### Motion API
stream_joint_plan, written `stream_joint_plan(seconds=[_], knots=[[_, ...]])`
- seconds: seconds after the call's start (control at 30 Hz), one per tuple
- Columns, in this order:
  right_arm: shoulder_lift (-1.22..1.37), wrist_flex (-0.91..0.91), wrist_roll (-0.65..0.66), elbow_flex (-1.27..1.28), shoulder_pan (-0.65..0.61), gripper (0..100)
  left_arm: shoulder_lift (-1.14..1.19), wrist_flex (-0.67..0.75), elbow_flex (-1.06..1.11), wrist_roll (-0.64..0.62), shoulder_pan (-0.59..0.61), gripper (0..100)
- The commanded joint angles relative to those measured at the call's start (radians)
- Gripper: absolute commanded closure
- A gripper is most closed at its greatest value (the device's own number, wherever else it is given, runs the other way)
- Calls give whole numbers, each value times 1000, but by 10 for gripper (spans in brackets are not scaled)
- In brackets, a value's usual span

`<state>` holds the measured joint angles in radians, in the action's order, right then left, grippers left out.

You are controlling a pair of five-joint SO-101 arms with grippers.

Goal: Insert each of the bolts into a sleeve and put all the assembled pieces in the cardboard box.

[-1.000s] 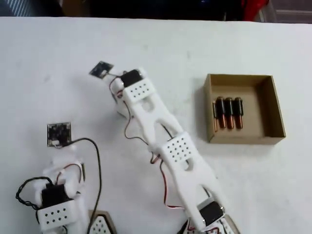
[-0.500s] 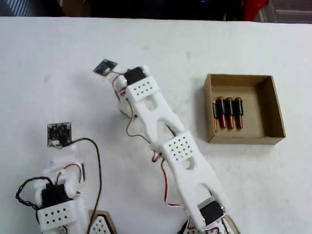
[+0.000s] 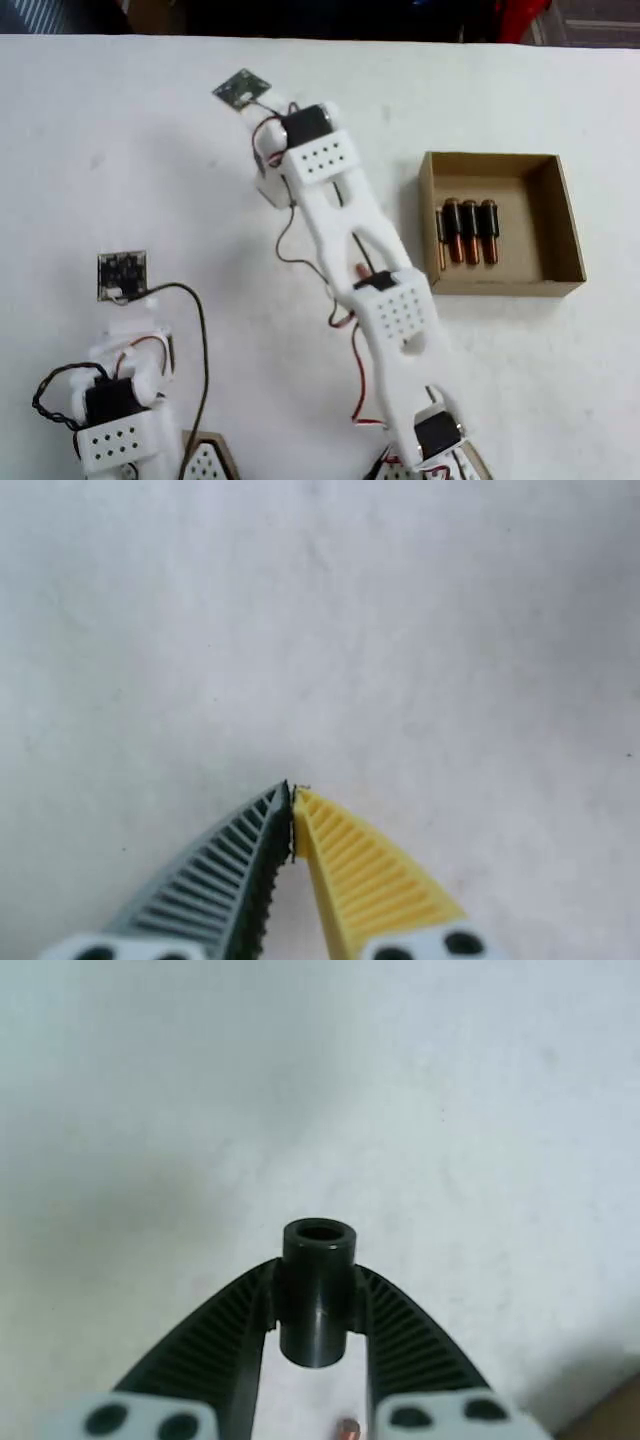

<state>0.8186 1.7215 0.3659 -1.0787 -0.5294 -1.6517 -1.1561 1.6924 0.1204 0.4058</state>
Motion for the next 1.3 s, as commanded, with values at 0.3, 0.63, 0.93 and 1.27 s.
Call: stream_joint_plan(seconds=[0.3, 0.63, 0.93, 1.27], knots=[[-638, 47, -8, 436, 15, 982, -7, 25, -8, 9, 5, 966], [-1090, 45, -6, 775, 107, 982, -7, 31, -8, 3, 4, 962], [-1346, -96, -6, 1106, 283, 981, -7, 167, 6, 11, 7, 965], [-1552, -331, -6, 1565, 335, 981, -7, 193, 8, 241, 7, 965]])
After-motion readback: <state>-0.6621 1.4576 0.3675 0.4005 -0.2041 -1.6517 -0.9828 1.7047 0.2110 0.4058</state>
